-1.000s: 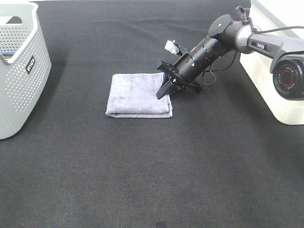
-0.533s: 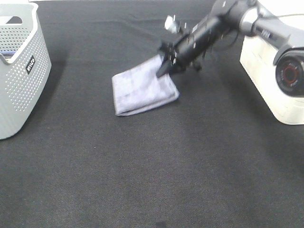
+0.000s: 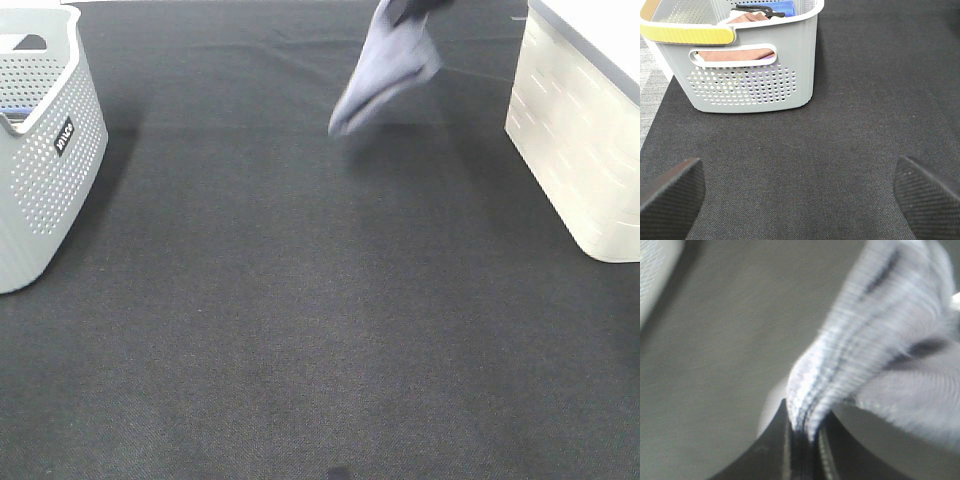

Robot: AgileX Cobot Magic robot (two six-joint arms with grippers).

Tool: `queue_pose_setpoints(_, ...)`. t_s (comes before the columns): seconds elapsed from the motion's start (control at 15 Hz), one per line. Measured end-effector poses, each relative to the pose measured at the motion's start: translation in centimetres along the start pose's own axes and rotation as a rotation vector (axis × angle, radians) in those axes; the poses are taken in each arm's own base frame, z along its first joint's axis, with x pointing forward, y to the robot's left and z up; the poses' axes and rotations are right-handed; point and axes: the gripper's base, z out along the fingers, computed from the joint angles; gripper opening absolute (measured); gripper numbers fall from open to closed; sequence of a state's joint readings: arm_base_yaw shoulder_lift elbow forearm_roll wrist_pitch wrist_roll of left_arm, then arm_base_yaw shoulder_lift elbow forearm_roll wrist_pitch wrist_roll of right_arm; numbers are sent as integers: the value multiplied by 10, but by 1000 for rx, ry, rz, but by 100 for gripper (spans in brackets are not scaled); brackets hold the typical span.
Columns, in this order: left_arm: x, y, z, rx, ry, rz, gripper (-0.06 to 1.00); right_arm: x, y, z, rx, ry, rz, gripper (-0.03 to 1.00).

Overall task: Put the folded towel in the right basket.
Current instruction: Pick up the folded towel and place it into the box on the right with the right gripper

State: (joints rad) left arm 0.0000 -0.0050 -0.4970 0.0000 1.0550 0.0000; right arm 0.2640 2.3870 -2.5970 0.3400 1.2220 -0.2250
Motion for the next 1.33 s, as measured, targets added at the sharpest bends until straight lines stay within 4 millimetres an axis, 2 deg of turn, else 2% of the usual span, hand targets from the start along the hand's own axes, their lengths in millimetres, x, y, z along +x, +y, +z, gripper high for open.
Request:
queue_pose_setpoints(0.13, 0, 0, 0, 0, 0, 0, 97, -11, 0, -43, 151, -49, -51, 6)
queue_pose_setpoints(0.2, 0, 0, 0, 0, 0, 0, 97, -17, -3, -72, 249, -84, -69, 6)
queue_pose_setpoints(0.33, 0, 0, 0, 0, 0, 0, 97, -20, -17, -106, 305, -136, -32, 6)
queue_pose_setpoints(0.4, 0, 0, 0, 0, 0, 0, 97, -18, -32, -120, 329, -155, 0, 6)
queue_pose_setpoints(0.47, 0, 0, 0, 0, 0, 0, 97, -13, -61, -141, 370, -176, 59, 6)
queue_pose_setpoints(0.67, 0, 0, 0, 0, 0, 0, 97, 3, -113, -172, 423, -210, 194, 6)
queue_pose_setpoints(0.73, 0, 0, 0, 0, 0, 0, 97, 3, -113, -172, 423, -210, 194, 6)
queue_pose_setpoints(0.87, 0, 0, 0, 0, 0, 0, 97, 20, -146, -181, 453, -188, 272, 6)
queue_pose_setpoints(1.0, 0, 0, 0, 0, 0, 0, 97, 39, -171, -175, 439, -139, 348, 6)
queue_pose_setpoints(1.07, 0, 0, 0, 0, 0, 0, 97, 47, -179, -168, 414, -117, 384, 6)
queue_pose_setpoints(1.27, 0, 0, 0, 0, 0, 0, 97, 74, -199, -124, 363, 10, 473, 7)
queue_pose_setpoints(1.33, 0, 0, 0, 0, 0, 0, 97, 79, -203, -115, 360, 36, 492, 12)
